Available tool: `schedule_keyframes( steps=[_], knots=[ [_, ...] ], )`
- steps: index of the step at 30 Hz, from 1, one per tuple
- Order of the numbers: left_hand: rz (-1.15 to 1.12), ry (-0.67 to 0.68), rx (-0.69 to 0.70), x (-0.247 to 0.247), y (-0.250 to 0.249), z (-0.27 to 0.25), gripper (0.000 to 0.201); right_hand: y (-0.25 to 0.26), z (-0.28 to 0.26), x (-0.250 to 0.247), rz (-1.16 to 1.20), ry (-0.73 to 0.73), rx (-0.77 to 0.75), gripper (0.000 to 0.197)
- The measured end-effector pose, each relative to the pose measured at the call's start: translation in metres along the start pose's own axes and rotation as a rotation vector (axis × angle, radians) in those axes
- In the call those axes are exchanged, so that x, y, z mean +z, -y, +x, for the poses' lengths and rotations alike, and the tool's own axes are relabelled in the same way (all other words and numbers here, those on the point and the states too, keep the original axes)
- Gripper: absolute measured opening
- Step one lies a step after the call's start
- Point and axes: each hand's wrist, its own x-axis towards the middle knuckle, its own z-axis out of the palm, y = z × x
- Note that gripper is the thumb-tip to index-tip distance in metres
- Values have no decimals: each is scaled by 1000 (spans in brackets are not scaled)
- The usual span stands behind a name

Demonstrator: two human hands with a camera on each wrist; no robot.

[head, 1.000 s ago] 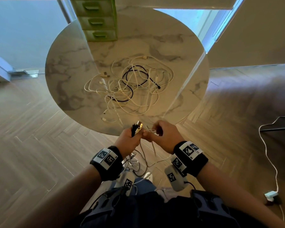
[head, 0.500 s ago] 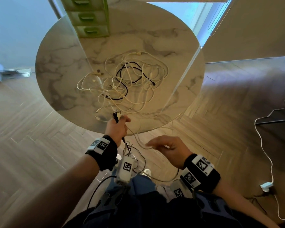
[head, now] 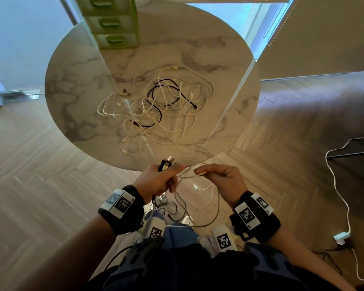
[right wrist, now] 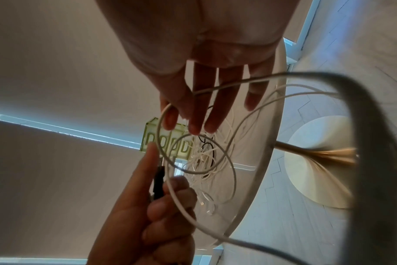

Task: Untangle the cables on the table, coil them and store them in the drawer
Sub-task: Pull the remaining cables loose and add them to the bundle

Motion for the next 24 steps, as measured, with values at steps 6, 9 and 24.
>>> schedule_keyframes(
  steps=[6, 9, 24],
  knots=[
    [-42, 57, 50, -9, 5, 4, 23, 0, -2, 1, -39, -14, -12, 30],
    [-147, 29, 39, -5, 5, 7, 11, -1, -8, 4, -138, 95, -9, 24],
    [-381, -167, -18, 15, 23, 18, 9, 10, 3, 12, -764, 301, 38, 23]
  ],
)
